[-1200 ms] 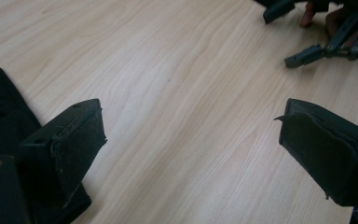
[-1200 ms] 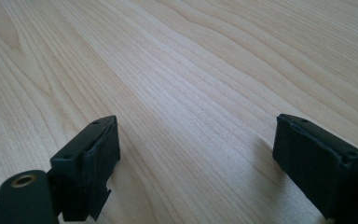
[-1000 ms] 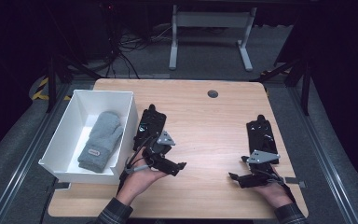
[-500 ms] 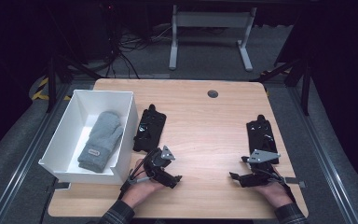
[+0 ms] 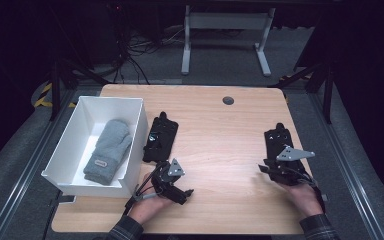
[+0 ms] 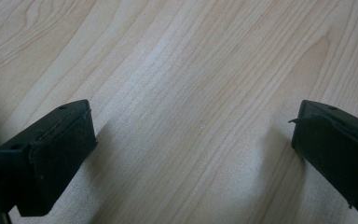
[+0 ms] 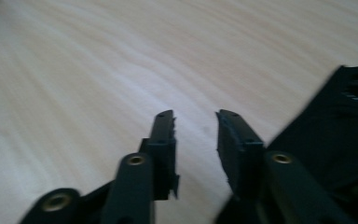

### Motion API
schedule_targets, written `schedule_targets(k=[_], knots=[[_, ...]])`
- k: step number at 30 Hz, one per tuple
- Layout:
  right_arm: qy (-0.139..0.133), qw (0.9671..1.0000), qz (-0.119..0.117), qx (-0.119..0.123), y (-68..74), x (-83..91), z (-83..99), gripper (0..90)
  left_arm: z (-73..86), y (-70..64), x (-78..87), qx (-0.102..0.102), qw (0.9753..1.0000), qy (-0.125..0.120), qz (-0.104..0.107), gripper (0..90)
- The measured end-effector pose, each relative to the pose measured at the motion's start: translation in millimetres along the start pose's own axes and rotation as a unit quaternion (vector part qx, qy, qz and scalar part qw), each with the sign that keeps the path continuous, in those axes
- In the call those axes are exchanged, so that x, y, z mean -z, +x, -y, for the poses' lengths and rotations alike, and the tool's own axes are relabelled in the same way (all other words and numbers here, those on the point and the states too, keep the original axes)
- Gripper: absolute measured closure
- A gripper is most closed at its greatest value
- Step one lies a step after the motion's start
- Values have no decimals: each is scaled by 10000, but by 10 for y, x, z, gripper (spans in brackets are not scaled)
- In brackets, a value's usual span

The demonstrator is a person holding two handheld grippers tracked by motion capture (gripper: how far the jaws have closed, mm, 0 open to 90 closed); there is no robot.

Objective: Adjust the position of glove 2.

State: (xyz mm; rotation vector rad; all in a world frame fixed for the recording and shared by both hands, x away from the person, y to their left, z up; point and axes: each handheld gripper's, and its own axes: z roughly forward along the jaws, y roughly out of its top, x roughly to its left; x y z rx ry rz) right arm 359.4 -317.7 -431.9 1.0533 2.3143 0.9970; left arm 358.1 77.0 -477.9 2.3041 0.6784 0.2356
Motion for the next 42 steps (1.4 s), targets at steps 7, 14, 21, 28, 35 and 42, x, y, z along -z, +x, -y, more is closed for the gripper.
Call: schedule_targets(k=[7,14,21,28,35,42], knots=[[-2,9979,483,-437,-356,40,-60,900,-2,-5,-1,30,10000,-1,-38,1],[71,9945,747,-737,-627,-6,7,900,-5,-4,-5,14,10000,-12,-24,0],[318,9917,871,-888,-780,-97,98,900,-7,4,-6,-25,10000,-13,-7,0],[508,9913,874,-840,-757,-149,150,900,-3,3,-2,-17,10000,1,8,0],[522,9931,732,-751,-624,-148,141,900,0,5,0,-35,10000,-2,33,0],[571,9953,468,-624,-401,-124,137,900,3,8,1,-50,10000,-12,56,1]])
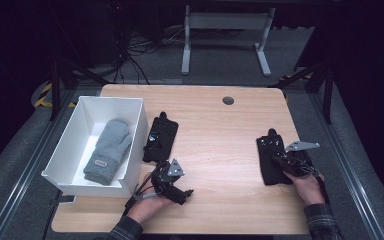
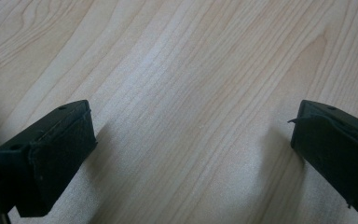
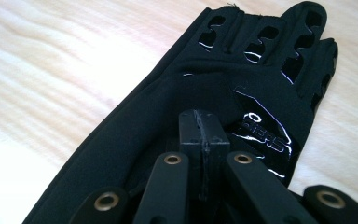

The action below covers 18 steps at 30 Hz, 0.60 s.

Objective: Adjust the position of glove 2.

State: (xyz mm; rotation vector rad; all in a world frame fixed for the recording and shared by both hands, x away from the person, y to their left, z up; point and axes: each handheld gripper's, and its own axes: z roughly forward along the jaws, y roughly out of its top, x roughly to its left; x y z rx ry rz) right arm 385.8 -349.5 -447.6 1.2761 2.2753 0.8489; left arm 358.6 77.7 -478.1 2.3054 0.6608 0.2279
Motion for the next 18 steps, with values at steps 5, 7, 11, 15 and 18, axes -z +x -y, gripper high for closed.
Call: schedule_targets(k=[5,7,11,15,18], knots=[[8,9998,-171,117,150,21,19,900,0,-1,-1,2,10000,-2,0,1],[28,9995,-245,194,200,22,14,900,0,-1,0,1,10000,0,-2,1],[12,9988,-386,298,317,16,10,900,1,-1,1,3,10000,0,-7,1],[35,9976,-526,459,430,14,-1,900,1,-2,1,5,10000,1,-10,1],[31,9966,-626,534,521,7,-8,900,1,-2,1,7,10000,0,-9,1]])
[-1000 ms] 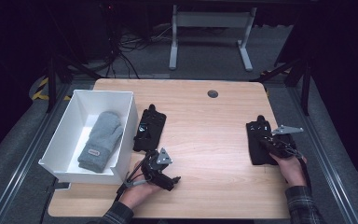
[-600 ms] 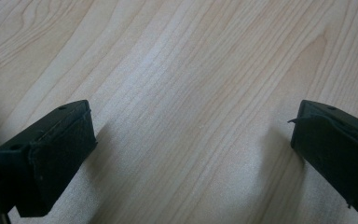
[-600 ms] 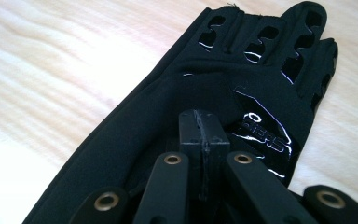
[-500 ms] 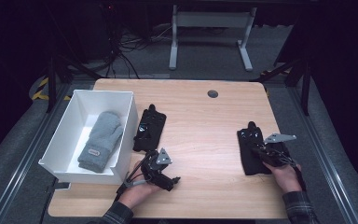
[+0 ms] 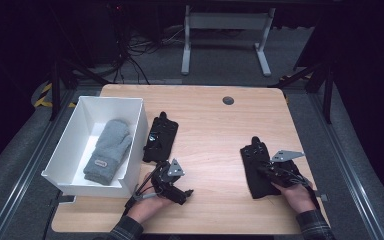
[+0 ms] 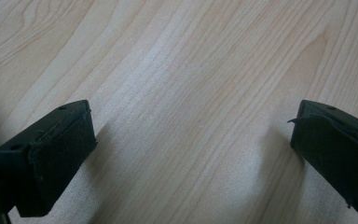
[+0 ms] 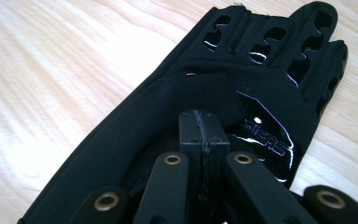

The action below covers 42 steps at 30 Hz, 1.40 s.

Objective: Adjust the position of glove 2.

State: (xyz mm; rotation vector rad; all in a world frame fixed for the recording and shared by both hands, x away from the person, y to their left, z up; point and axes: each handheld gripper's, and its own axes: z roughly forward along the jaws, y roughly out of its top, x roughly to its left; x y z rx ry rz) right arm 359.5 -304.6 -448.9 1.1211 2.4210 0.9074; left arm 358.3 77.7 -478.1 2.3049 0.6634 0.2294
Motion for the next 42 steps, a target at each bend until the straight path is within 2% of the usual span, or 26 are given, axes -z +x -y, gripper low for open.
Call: schedule_targets(k=[9,13,23,26,30,33,38,42], knots=[[37,9992,-269,277,221,-46,-60,900,0,0,1,-2,10000,1,-2,2],[56,9981,-420,450,363,-71,-90,900,0,0,1,-1,10000,-2,-6,2],[60,9953,-638,730,581,-70,-120,900,1,0,1,-4,10000,-1,-7,2],[-69,9959,-562,711,544,-37,-133,900,0,0,1,-4,10000,0,-5,2],[-173,9975,-381,561,384,-18,-142,900,0,1,1,-6,10000,0,-5,2],[-17,9982,-346,491,291,-90,-121,900,0,1,1,-6,10000,1,-5,2],[83,9980,-364,512,283,-83,-74,900,1,1,2,-9,10000,2,-6,2],[119,9980,-371,506,321,-4,8,900,1,0,3,-5,10000,2,-13,2]])
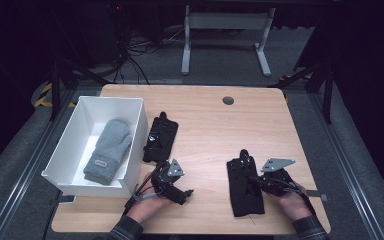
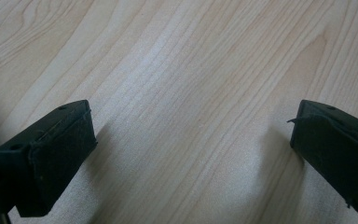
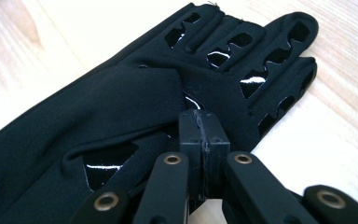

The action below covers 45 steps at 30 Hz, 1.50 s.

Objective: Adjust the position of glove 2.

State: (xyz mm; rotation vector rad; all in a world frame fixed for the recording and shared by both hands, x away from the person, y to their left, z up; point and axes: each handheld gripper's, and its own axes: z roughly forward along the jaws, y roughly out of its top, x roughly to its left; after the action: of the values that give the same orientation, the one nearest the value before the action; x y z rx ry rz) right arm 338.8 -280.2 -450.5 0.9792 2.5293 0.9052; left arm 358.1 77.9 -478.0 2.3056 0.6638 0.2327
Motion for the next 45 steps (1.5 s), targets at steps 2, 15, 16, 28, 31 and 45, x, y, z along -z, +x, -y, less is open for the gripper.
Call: schedule_targets(k=[2,15,16,28,31,45], knots=[[-22,10000,7,31,13,8,14,900,0,0,0,-1,10000,1,0,2],[-540,9962,457,-501,-362,150,248,382,-42,8,35,47,9999,117,-40,70],[-540,9962,457,-501,-362,150,248,382,-42,8,35,47,9999,117,-40,123],[-650,9911,799,-839,-578,113,438,206,-277,158,190,418,9975,145,-558,733],[-642,9913,781,-844,-584,110,435,197,-330,266,217,657,9956,112,-656,860],[-629,9916,763,-832,-583,108,434,184,-569,771,144,1387,9763,15,-1661,898]])
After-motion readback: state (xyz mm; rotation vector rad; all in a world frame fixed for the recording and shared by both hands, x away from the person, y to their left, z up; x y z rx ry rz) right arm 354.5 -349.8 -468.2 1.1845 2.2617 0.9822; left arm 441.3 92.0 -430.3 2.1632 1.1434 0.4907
